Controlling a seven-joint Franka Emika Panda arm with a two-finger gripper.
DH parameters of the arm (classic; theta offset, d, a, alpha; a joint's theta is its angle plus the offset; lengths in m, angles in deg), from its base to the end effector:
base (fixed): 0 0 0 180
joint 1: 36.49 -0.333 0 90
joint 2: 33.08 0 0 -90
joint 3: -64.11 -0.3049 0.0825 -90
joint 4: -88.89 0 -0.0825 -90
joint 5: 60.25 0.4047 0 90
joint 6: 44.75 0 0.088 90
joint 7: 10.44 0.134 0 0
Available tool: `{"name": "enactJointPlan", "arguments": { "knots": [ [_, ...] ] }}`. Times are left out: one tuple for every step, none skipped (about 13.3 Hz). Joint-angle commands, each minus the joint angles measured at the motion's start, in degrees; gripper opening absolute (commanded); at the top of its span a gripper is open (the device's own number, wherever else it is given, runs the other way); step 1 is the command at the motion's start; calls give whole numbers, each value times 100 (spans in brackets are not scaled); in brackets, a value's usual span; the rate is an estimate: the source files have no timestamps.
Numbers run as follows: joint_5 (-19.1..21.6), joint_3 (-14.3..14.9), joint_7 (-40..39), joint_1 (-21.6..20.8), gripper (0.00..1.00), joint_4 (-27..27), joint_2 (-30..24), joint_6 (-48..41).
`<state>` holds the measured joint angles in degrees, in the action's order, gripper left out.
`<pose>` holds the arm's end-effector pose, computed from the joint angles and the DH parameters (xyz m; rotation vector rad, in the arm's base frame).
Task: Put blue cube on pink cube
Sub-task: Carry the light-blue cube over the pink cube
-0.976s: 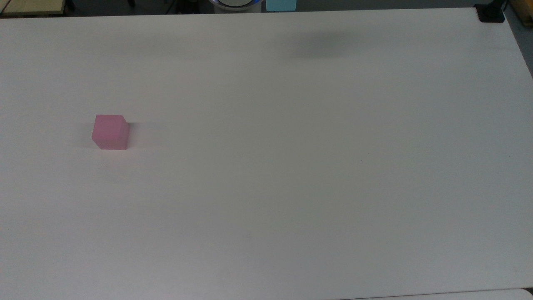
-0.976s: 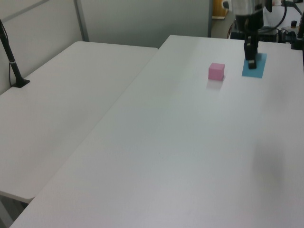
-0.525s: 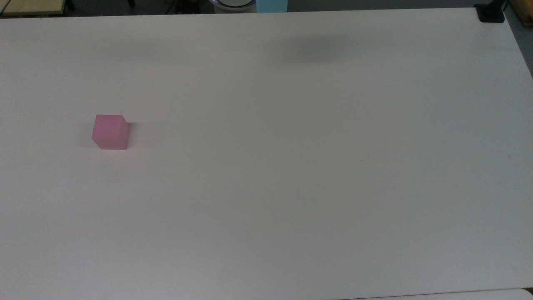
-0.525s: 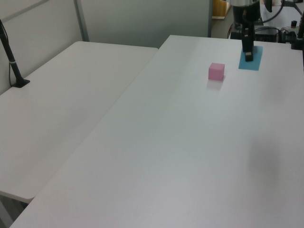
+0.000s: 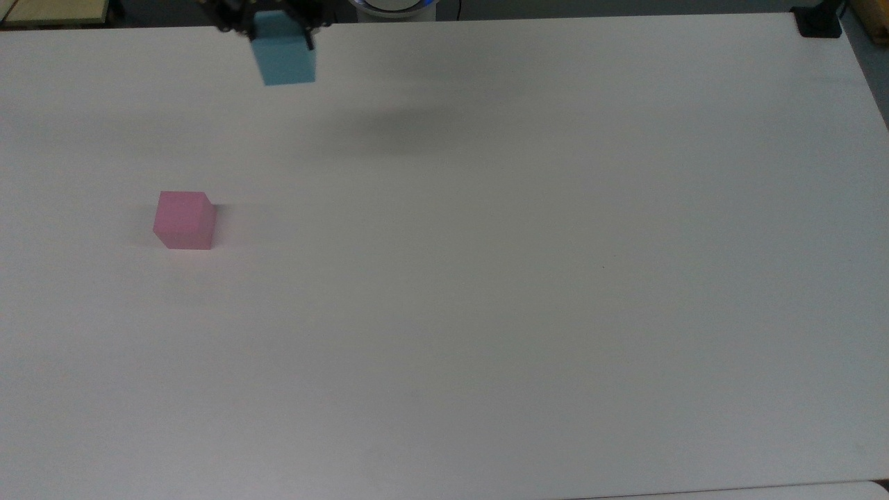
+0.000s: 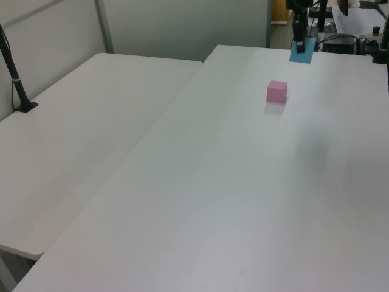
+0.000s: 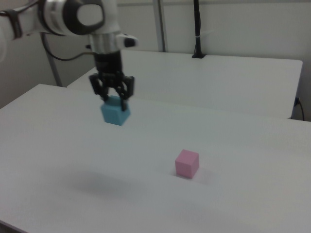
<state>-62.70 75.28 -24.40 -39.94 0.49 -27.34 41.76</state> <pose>0.5857 -0.0808 0.5380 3.0930 0.1684 -0.2181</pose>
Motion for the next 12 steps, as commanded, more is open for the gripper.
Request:
{"name": "enactJointPlan", "arguments": {
  "knots": [
    [-18, 175, -607, 422, 36, 261, 339, 340],
    [-27, 184, -782, 546, 36, 261, 383, 375],
    [-27, 184, -958, 643, 36, 261, 409, 393],
    [-18, 184, -1108, 713, 36, 270, 453, 419],
    [-18, 184, -1187, 801, 36, 270, 480, 524],
    [-1, 175, -1206, 897, 36, 296, 489, 656],
    [8, 175, -1206, 925, 36, 305, 532, 692],
    [17, 184, -1214, 925, 36, 349, 567, 701],
    [26, 184, -1215, 968, 36, 454, 681, 710],
    [26, 175, -1206, 986, 36, 585, 830, 710],
    [26, 184, -1197, 986, 36, 752, 988, 736],
    [26, 184, -1188, 986, 36, 884, 1181, 779]
  ]
}}
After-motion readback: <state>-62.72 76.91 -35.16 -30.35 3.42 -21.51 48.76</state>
